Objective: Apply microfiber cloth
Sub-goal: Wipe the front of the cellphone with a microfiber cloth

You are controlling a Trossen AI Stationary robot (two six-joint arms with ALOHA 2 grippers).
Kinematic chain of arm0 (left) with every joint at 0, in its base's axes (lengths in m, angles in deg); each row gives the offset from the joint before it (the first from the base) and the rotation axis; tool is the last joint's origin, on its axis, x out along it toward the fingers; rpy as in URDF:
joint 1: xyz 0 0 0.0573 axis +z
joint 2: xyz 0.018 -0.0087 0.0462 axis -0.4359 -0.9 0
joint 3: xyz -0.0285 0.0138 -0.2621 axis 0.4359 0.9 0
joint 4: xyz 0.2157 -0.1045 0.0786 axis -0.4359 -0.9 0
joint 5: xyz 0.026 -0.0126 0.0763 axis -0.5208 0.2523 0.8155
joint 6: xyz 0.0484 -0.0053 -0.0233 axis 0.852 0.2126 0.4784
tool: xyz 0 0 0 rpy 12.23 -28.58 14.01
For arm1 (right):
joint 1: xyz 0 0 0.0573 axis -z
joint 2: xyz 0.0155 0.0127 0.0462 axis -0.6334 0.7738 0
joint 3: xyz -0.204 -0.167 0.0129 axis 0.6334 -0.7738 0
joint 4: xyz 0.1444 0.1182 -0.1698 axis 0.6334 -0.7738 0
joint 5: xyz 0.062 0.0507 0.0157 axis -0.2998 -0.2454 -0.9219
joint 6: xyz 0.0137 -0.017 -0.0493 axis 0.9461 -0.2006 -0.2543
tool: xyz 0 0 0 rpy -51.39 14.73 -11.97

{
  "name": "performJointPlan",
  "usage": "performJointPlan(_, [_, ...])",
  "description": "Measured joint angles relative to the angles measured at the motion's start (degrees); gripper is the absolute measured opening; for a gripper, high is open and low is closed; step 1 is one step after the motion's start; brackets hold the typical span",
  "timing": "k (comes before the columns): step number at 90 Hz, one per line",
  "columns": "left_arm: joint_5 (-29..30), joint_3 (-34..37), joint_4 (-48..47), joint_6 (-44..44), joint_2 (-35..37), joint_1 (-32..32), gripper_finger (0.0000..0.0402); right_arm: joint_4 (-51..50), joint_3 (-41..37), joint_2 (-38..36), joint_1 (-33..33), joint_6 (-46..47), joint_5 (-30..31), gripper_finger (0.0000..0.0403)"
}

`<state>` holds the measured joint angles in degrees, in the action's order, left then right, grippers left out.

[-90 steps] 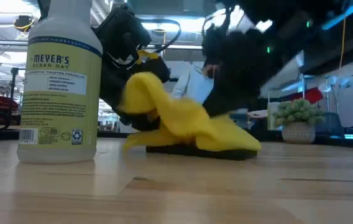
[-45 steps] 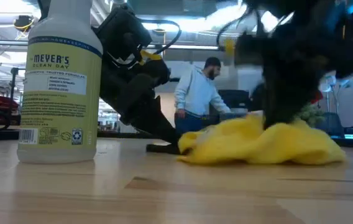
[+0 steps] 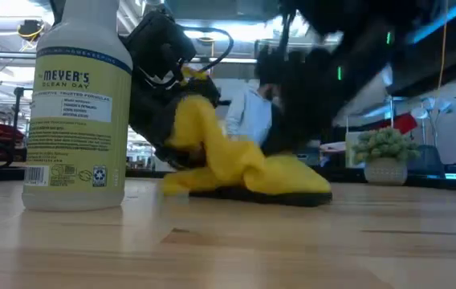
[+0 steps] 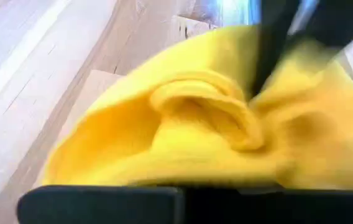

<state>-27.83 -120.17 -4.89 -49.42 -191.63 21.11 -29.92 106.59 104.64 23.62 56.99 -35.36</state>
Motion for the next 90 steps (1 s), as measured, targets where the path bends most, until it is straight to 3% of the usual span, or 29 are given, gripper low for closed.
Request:
performJointPlan(11, [-0.02,-0.01,-0.06,0.83,0.00,0.00,0.0015,-7.59,1.02,0.04,-0.30,3.20,-14.03,0.0013])
performJointPlan(21, [0.04,-0.01,-0.05,1.69,0.00,0.00,0.0015,-24.42,2.84,-3.34,-1.83,3.41,-23.77,0.0013])
performJointPlan(28, [0.08,0.00,0.12,2.42,0.00,-0.01,0.0015,-30.43,4.45,-6.07,-1.81,2.25,-22.64,0.0013])
performJointPlan(33, [0.25,0.07,0.42,3.23,0.00,-0.02,0.0015,-31.45,5.22,-8.16,-1.65,0.59,-17.39,0.0014])
performJointPlan(43, [0.59,0.09,0.86,3.78,-0.04,0.04,0.0015,-16.50,6.26,-9.18,-1.62,-3.82,-3.64,0.0014])
performJointPlan(48, [0.61,0.08,0.81,3.77,-0.04,0.04,0.0015,-8.56,5.83,-8.13,-1.60,-7.11,0.01,0.0014])
performJointPlan(54, [0.58,0.07,0.67,3.78,-0.04,0.04,0.0015,0.47,5.84,-5.48,-0.89,-9.55,-0.41,0.0014])
performJointPlan(63, [0.57,0.05,0.64,3.91,-0.03,0.01,0.0015,5.28,5.79,-1.42,-0.81,-8.41,-2.94,0.0014])
performJointPlan(77, [0.64,0.01,0.62,3.88,-0.04,-0.17,0.0015,-3.19,5.92,3.87,-0.87,-4.36,-2.24,0.0014])
performJointPlan(90, [0.43,-0.08,0.90,3.88,-0.02,-0.17,0.0015,-12.82,6.43,4.10,-1.41,1.21,-3.45,0.0014])
